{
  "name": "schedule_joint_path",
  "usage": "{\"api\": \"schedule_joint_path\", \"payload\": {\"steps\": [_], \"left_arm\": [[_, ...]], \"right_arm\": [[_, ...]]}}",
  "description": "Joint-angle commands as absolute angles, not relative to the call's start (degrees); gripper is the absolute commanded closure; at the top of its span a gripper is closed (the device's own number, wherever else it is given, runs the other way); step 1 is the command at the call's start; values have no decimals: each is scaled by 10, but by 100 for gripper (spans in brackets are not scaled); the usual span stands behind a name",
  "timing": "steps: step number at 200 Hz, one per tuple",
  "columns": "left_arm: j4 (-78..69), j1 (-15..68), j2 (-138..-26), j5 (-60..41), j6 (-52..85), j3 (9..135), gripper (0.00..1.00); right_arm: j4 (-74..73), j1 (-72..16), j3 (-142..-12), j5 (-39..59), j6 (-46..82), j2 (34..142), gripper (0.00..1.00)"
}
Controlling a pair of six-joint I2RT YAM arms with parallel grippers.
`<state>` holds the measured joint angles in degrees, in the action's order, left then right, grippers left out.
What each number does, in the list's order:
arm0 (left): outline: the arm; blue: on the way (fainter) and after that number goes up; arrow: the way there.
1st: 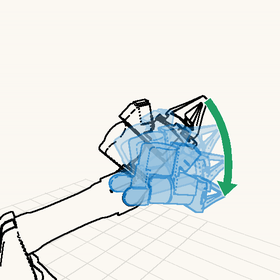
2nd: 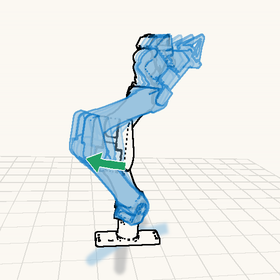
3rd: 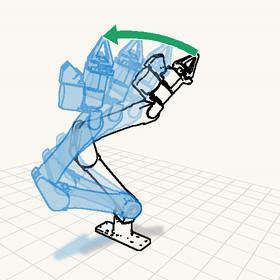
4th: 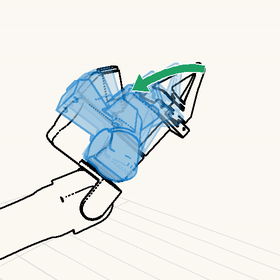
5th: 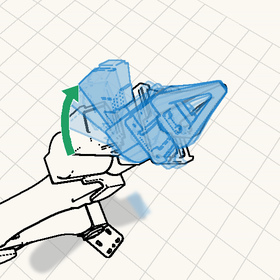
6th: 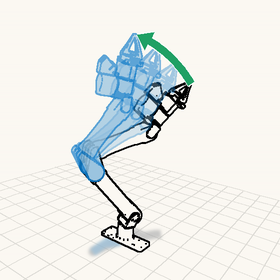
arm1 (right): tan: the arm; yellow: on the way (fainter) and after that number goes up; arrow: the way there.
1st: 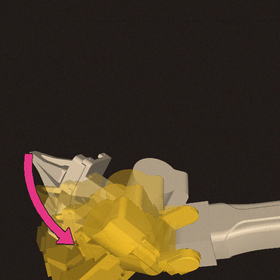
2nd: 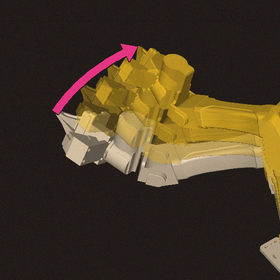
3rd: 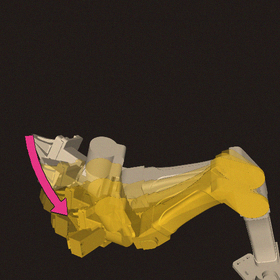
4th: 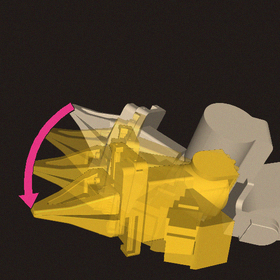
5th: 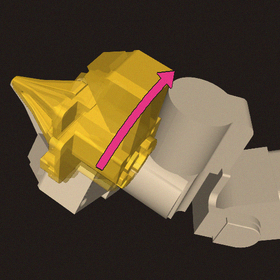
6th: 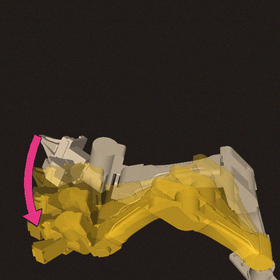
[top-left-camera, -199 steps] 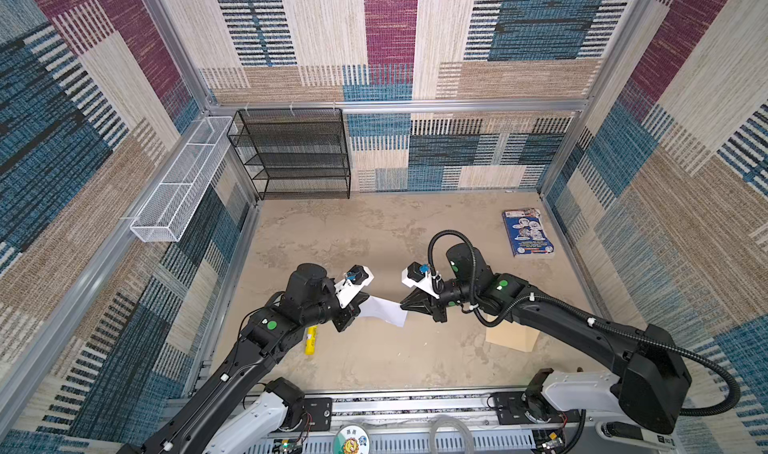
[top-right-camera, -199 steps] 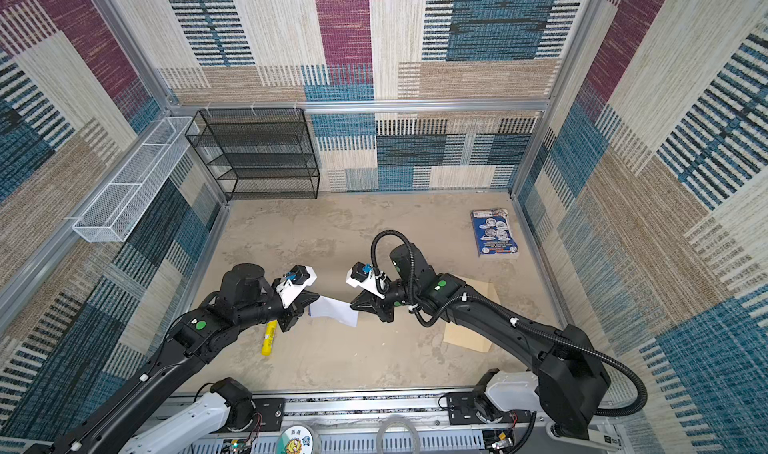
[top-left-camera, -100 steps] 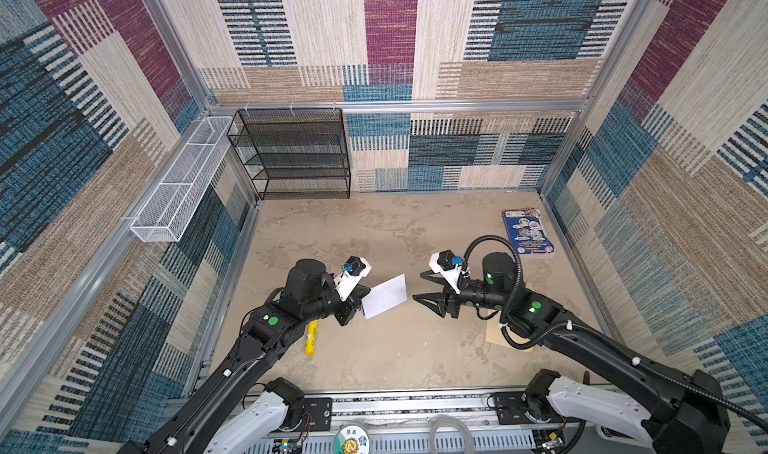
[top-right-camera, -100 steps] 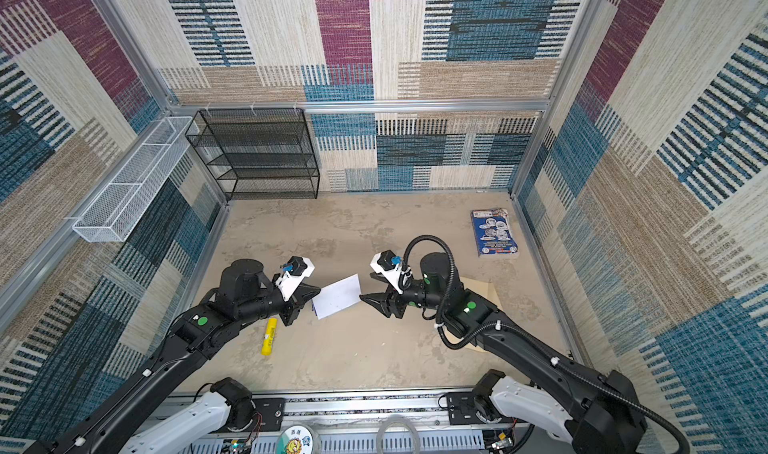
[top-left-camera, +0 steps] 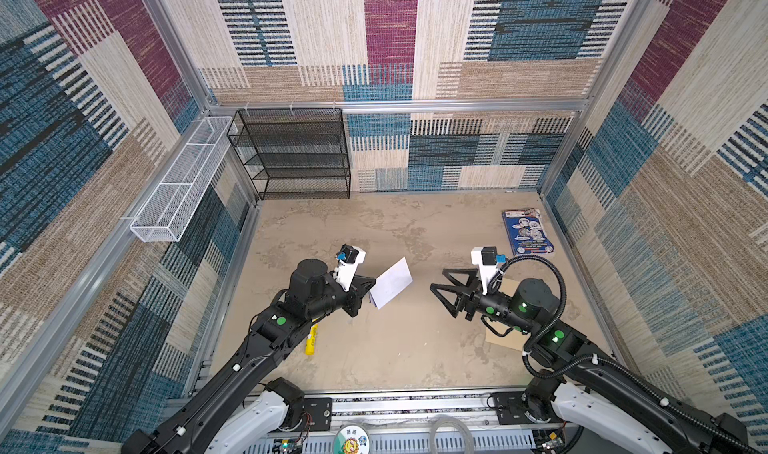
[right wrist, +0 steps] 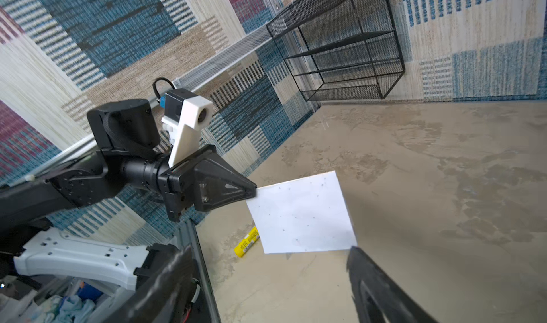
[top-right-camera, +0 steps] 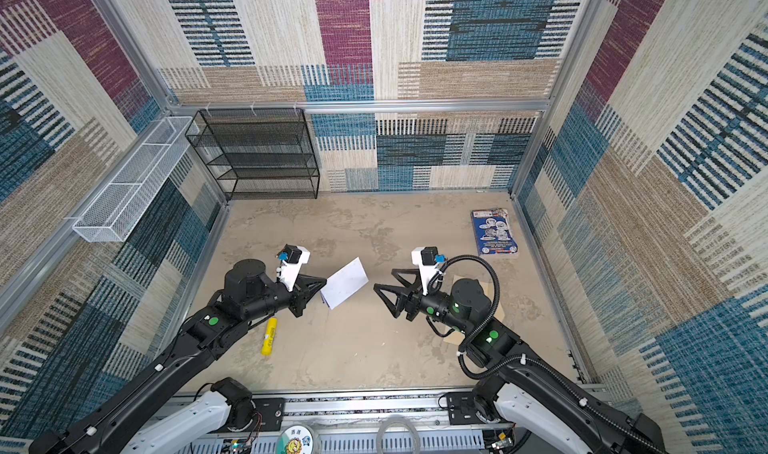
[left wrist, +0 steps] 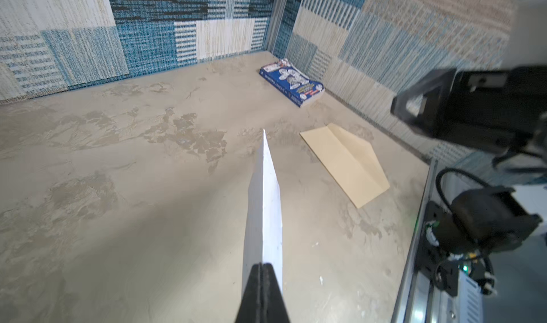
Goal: Place the letter into the envelope and seal it
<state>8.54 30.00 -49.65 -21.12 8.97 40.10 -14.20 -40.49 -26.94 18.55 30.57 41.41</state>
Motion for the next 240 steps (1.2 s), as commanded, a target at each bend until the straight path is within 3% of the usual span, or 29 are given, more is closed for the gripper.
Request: {"api": "schedule_joint_path", "payload": {"steps": [1, 26, 54, 108, 240], "left_arm": [[-22, 301, -485, -207, 221, 388, 100], [-65, 309, -476, -208, 289, 374, 100], [-98, 331, -477, -205, 342, 363, 100], [-174, 388, -492, -171, 394, 349, 100], [-282, 415, -504, -167, 455, 339, 100]], "right_arm": [[-278, -405, -229, 211, 413, 417, 12], [-374, -405, -190, 230, 460, 451, 11], [-456, -405, -180, 245, 495, 499, 1], [-532, -405, -199, 276, 516, 599, 3], [-615, -405, -179, 265, 539, 656, 5]]}}
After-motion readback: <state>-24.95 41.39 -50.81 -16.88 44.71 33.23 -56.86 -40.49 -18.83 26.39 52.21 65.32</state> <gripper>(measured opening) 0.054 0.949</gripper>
